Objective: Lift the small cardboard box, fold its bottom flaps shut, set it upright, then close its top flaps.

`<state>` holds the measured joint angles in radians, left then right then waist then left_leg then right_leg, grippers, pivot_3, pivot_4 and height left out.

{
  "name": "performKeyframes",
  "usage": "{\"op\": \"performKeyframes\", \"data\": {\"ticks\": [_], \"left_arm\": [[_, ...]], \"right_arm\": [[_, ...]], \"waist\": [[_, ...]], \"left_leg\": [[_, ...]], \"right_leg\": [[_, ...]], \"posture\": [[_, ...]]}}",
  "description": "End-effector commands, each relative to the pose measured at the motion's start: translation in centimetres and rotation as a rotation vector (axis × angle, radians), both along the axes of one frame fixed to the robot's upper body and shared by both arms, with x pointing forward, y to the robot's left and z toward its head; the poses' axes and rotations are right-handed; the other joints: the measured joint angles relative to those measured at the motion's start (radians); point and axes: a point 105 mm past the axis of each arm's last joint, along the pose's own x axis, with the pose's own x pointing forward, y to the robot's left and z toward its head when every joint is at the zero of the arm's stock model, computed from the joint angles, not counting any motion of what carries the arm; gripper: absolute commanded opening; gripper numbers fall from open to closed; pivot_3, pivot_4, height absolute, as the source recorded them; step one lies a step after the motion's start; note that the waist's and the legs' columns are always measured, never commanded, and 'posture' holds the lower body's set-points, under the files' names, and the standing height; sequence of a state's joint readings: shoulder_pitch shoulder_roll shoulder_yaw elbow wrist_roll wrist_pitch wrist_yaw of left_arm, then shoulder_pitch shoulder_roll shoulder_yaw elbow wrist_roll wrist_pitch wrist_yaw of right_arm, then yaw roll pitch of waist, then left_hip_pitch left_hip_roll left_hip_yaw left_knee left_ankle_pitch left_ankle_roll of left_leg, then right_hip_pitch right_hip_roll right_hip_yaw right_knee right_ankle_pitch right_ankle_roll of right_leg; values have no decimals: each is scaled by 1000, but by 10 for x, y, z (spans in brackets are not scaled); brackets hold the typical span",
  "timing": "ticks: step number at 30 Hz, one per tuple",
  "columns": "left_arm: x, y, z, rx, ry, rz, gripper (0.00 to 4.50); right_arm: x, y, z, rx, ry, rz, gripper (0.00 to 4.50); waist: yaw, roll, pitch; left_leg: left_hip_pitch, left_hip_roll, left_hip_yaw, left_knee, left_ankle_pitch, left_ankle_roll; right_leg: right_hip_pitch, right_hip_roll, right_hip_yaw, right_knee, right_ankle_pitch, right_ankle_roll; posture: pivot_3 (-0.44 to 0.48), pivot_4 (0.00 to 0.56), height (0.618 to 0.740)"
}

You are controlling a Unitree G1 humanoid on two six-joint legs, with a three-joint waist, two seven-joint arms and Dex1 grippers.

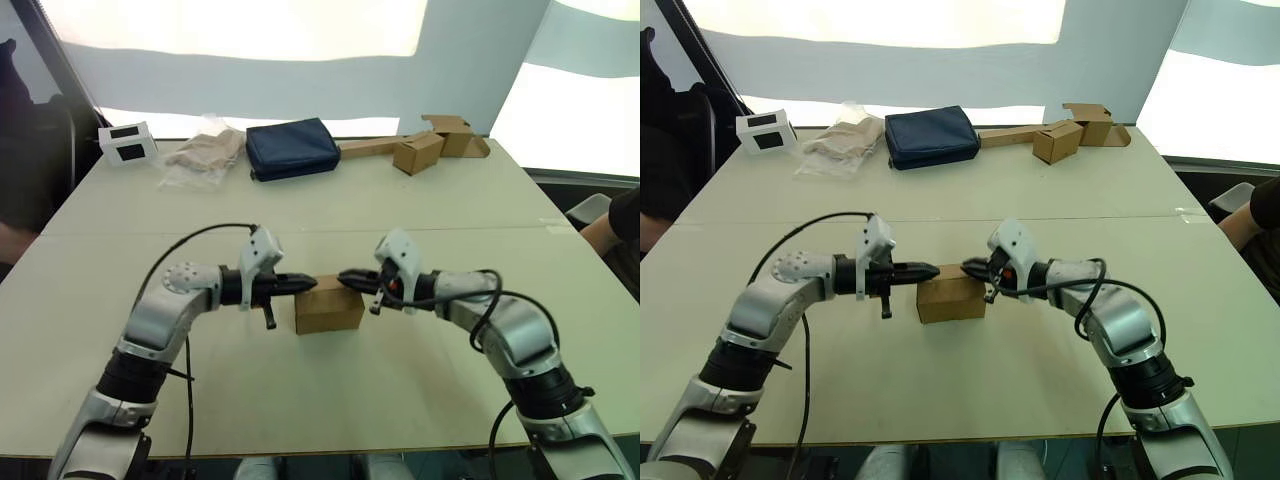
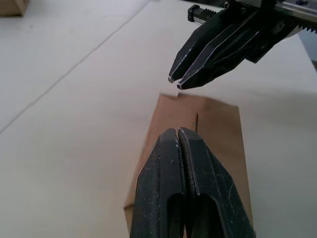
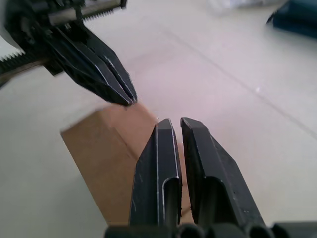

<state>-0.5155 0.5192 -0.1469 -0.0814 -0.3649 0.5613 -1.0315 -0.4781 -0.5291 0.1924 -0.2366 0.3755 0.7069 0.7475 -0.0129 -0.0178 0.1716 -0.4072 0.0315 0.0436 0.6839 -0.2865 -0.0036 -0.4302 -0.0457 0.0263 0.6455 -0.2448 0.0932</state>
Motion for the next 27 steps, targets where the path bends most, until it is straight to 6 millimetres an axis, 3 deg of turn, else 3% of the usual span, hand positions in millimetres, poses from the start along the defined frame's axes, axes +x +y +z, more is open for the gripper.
{"op": "performKeyframes", "data": {"ticks": [1,3,7,12,16,20,27], "left_arm": [[-7,-8,-14,37,-12,-10,6],[-10,-8,-23,45,-6,1,6],[-5,5,1,-33,-36,77,6],[-8,28,33,-72,-71,137,6],[-22,42,48,-118,-72,125,6],[-35,65,47,-65,-62,147,6],[-60,97,41,67,-6,174,6]], "right_arm": [[-1,-1,-16,-50,0,13,242],[-2,-1,-16,-40,0,20,242],[-4,3,24,103,-38,33,242],[-17,-5,64,138,-90,64,242],[-31,-30,66,60,-93,53,242],[-56,-62,65,-31,-31,50,242],[-83,-88,61,-119,47,48,242]], "waist": [[1,0,0],[0,0,-1],[0,0,0],[-3,0,0],[3,0,0],[2,0,0],[-3,0,1]], "left_leg": [[0,0,0,0,0,0],[1,0,0,0,0,0],[2,0,0,0,0,0],[0,1,-1,0,0,0],[0,1,-2,-2,0,0],[-1,1,-1,-2,0,0],[0,3,1,-2,0,0]], "right_leg": [[0,0,0,0,0,0],[1,0,1,0,-1,-1],[2,0,1,0,-1,-2],[0,0,1,0,-1,-1],[0,-1,-1,-1,0,0],[0,-3,-1,-4,-1,-1],[3,-2,0,-11,0,-4]], "posture": [[0,150,740],[0,150,740],[0,150,740],[0,150,740],[0,150,740],[0,150,740],[0,150,740]]}}
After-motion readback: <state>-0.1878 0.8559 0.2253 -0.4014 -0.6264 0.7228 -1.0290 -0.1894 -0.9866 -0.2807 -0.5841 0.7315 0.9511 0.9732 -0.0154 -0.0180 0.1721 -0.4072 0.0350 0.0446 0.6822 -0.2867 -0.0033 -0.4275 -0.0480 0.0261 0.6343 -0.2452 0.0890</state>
